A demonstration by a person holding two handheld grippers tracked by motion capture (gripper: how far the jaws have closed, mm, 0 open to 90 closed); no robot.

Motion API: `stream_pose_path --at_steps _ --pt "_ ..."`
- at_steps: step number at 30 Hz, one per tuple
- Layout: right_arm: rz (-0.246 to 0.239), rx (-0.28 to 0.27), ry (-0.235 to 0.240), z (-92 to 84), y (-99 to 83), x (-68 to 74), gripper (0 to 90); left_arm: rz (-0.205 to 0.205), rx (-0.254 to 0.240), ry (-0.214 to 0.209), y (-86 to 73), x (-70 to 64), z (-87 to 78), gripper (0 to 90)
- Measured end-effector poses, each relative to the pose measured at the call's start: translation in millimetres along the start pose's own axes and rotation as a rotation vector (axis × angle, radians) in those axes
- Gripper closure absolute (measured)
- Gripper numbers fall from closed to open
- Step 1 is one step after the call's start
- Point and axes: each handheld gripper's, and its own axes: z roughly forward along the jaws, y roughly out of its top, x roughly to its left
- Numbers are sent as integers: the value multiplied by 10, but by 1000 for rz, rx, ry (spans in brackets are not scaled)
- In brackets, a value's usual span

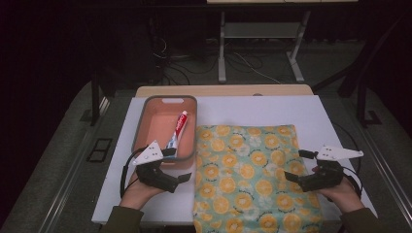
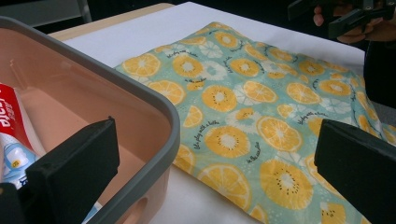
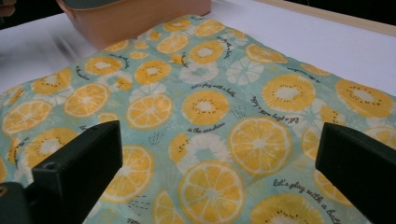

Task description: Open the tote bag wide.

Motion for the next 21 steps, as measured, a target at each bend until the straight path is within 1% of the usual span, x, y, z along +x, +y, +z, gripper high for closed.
stream_pose_path --at_steps 3,7,8,9,11,12,13,15,16,17,18,20,21 --pt "2 6 -3 5 -4 -23 5 -4 -1 2 2 -3 -6 0" --pt "19 13 -14 15 -2 -43 5 -1 -4 7 5 -18 -19 0" --pt "19 13 -14 15 -2 -43 5 -1 -4 7 5 -18 -19 0" --pt "9 26 -23 31 10 -55 5 0 0 9 3 -21 -17 0" --pt "12 36 -38 49 25 -72 5 -3 0 11 0 -30 -22 0" --pt "12 36 -38 49 25 -72 5 -5 -9 6 -2 -35 -23 0" --pt "20 46 -49 90 57 -119 5 -4 -7 7 -4 -40 -21 0" --pt "30 54 -51 132 87 -164 5 -7 -2 8 -10 -41 -12 0" --pt "30 54 -51 132 87 -164 5 -7 0 10 -12 -41 -8 0" --pt "28 69 -65 185 113 -212 5 -3 5 9 -13 -42 -3 0" --pt "25 77 -72 202 120 -228 5 -2 6 8 -14 -43 0 0" --pt "33 85 -86 241 131 -278 5 -1 6 9 -14 -51 8 0" --pt "33 85 -86 241 131 -278 5 -1 7 8 -14 -59 14 0"
